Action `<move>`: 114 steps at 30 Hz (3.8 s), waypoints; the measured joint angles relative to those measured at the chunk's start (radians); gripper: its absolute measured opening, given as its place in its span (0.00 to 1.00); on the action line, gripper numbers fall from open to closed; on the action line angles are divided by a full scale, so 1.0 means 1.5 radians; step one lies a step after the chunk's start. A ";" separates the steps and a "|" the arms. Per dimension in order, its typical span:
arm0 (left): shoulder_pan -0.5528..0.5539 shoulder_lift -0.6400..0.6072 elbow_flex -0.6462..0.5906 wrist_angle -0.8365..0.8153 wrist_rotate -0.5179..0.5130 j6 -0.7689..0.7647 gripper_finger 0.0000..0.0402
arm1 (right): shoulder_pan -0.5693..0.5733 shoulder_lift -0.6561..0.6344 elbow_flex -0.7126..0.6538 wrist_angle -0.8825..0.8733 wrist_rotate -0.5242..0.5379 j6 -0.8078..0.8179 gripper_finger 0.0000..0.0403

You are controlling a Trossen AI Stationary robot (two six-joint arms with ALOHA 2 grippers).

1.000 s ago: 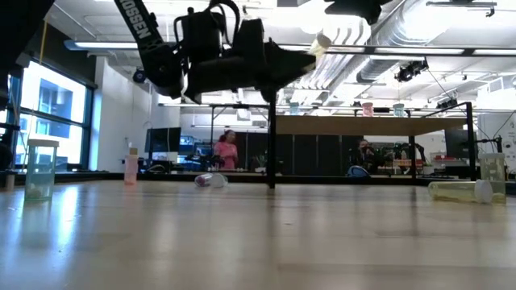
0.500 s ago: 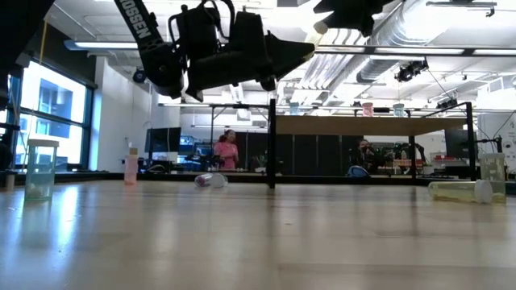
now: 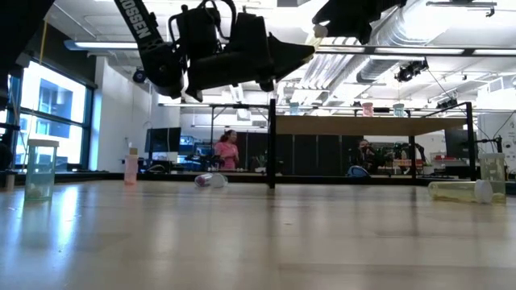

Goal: Pick and place medicine bottles onto shelf by color
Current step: Put the left yellow medicine bottle on the shelf

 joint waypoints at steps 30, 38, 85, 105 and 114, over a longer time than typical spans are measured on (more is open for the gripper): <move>-0.001 0.000 0.000 -0.002 -0.035 0.034 0.24 | -0.001 0.003 0.000 -0.029 0.017 0.002 0.27; -0.001 0.000 0.000 -0.004 -0.035 0.034 0.25 | 0.000 0.003 0.000 -0.030 0.017 0.002 0.27; 0.071 -0.002 0.000 -0.077 -0.005 -0.024 0.48 | -0.399 0.133 0.284 -0.338 -0.027 -0.074 0.27; 0.071 -0.002 0.000 -0.089 -0.005 -0.024 0.48 | -0.451 0.268 0.285 -0.354 -0.048 -0.058 0.27; 0.071 -0.001 0.000 -0.089 -0.005 -0.024 0.48 | -0.451 0.290 0.286 -0.353 -0.048 -0.063 0.27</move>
